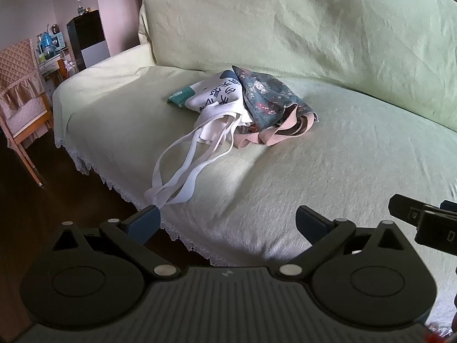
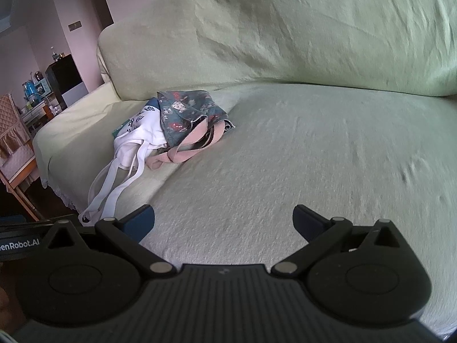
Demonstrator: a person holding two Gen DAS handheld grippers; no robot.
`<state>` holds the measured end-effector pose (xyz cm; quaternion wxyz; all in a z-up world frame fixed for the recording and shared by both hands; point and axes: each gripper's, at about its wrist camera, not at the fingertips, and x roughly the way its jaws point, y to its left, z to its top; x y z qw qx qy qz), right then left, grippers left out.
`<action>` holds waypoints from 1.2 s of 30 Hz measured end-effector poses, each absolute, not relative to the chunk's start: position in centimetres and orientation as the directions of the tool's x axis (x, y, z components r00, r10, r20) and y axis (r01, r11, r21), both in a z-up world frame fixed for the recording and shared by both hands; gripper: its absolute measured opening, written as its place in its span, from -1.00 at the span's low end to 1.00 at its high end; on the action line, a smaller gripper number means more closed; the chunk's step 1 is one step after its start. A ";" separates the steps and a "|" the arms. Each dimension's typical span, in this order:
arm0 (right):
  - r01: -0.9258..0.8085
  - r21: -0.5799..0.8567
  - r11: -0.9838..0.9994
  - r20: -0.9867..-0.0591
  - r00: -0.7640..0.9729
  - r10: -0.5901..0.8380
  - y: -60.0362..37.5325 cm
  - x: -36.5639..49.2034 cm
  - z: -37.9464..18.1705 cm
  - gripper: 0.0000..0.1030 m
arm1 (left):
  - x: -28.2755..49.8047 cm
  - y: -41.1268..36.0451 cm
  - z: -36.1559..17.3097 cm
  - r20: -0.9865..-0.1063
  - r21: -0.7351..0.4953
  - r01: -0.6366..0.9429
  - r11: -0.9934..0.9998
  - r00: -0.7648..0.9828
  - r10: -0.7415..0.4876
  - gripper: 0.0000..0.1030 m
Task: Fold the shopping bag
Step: 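Move both grippers toward the blue cat-print tote bag on the sofa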
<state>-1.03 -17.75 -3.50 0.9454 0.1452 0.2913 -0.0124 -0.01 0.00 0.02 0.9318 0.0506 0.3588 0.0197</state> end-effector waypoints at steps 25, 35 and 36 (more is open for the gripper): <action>0.111 0.246 0.963 -0.573 0.818 0.051 -17.7 1.3 -3.9 0.98 | -0.2 0.9 0.3 -0.648 0.117 -0.008 0.993 0.757 0.082 0.97; 0.110 0.233 0.966 -0.578 0.815 0.047 -17.9 2.1 -4.0 0.98 | 0.6 1.0 0.2 -0.651 0.115 -0.015 0.993 0.754 0.087 0.97; 0.105 0.235 0.966 -0.575 0.816 0.051 -18.0 2.1 -3.9 0.98 | 0.6 0.9 0.1 -0.652 0.115 -0.014 0.993 0.753 0.086 0.97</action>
